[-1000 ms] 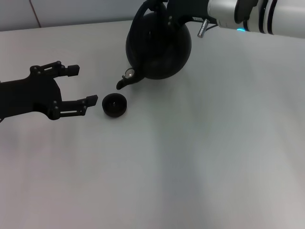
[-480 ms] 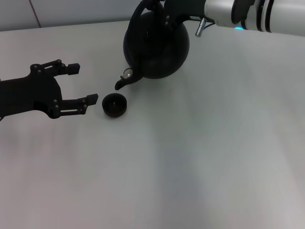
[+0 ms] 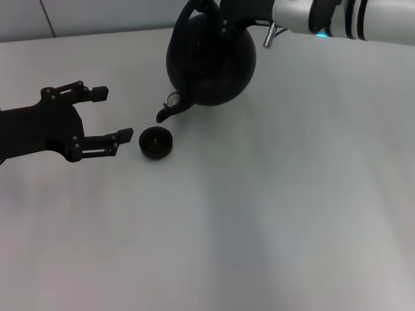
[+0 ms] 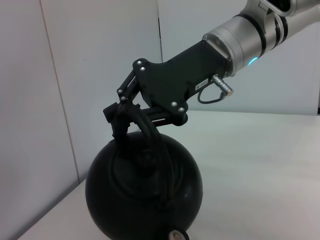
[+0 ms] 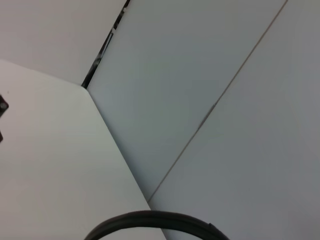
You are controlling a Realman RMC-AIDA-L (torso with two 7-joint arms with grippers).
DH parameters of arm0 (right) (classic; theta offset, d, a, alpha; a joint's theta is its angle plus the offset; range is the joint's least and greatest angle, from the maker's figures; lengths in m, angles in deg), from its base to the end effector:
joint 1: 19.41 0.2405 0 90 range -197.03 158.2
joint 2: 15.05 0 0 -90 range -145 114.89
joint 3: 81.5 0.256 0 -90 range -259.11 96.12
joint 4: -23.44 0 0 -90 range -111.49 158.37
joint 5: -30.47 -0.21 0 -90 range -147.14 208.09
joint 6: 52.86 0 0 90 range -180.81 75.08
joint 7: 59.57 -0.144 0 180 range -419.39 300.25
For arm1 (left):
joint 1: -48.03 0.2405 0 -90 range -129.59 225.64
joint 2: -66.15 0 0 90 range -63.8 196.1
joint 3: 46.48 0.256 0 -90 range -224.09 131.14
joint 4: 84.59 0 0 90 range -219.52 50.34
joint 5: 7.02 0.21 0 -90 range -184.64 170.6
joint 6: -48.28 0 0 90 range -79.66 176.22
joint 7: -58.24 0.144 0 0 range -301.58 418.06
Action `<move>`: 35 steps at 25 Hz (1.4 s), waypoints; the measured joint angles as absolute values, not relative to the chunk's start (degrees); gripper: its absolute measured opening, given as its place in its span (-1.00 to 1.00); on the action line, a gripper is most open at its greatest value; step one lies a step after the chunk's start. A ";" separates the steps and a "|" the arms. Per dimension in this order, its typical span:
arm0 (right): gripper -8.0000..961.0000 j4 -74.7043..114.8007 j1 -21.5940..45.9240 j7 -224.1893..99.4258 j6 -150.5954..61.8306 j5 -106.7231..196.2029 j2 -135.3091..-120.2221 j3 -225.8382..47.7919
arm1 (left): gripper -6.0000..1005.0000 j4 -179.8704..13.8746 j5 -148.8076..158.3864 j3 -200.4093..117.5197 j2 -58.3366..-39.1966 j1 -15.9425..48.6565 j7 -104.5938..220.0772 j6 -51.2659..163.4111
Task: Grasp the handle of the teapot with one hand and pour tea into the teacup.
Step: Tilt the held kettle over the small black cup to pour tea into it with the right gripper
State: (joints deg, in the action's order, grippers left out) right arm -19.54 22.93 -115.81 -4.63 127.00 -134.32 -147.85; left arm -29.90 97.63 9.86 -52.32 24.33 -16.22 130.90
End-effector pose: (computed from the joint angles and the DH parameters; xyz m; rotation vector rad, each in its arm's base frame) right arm 0.1564 0.4478 -0.0136 -2.3840 -0.2493 0.2947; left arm -0.2398 0.3394 0.0210 -2.6939 -0.1805 -0.5240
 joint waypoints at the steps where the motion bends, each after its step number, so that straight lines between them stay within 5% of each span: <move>1: -0.76 -19.63 22.93 -115.81 -4.99 127.09 -134.34 -148.24 | 0.71 -29.91 97.58 9.87 -52.32 24.34 -16.22 130.90; 35: -0.79 -22.52 22.90 -115.79 -7.19 128.41 -134.41 -151.67 | 0.71 -30.01 97.48 9.68 -52.32 24.46 -16.00 130.90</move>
